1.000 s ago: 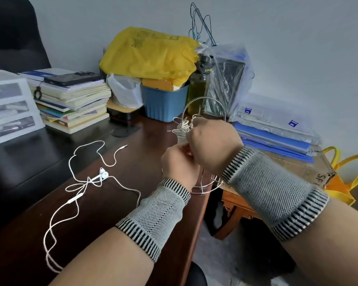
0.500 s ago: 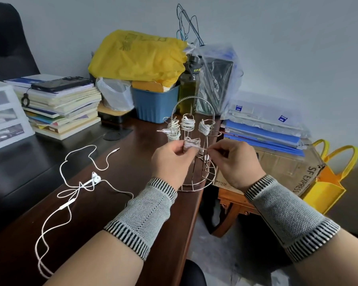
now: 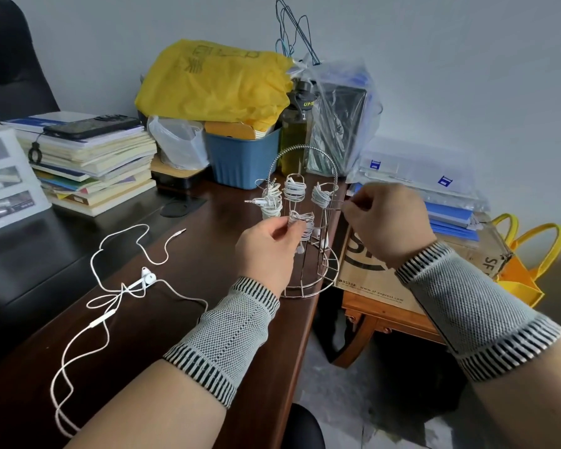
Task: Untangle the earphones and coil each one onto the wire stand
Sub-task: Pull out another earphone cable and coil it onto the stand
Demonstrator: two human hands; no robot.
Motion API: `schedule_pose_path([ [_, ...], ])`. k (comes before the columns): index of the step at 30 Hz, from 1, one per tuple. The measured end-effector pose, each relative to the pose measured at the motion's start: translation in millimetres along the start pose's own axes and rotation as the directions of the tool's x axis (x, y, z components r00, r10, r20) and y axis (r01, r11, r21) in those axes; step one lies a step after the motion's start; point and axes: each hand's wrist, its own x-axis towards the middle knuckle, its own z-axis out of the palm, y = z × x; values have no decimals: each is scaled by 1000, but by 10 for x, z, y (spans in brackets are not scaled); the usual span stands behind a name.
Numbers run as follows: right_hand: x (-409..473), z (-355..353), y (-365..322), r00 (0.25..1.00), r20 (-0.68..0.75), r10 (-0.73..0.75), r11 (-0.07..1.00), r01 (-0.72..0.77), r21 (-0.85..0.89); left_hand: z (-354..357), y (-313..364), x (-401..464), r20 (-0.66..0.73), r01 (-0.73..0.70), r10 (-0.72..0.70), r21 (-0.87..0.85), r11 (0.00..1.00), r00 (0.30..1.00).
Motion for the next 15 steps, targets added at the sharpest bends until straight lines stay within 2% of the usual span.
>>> schedule_pose_path([
  [2,143,8,-150,998,19,-54,996,55,-77,3,-11,-7,10,3,-3,-14,1000,1000],
  [5,332,131,-321,988,147,-39,986,62,-156,21,-8,-32,54,38,-35,-57,998,998],
  [10,415,280,-617,944,327,-29,990,73,-123,48,24,-34,48,77,-74,-56,995,996],
  [15,112,188,-760,896,315,-313,862,407,-302,3,24,-45,-1,116,-116,22,993,993],
])
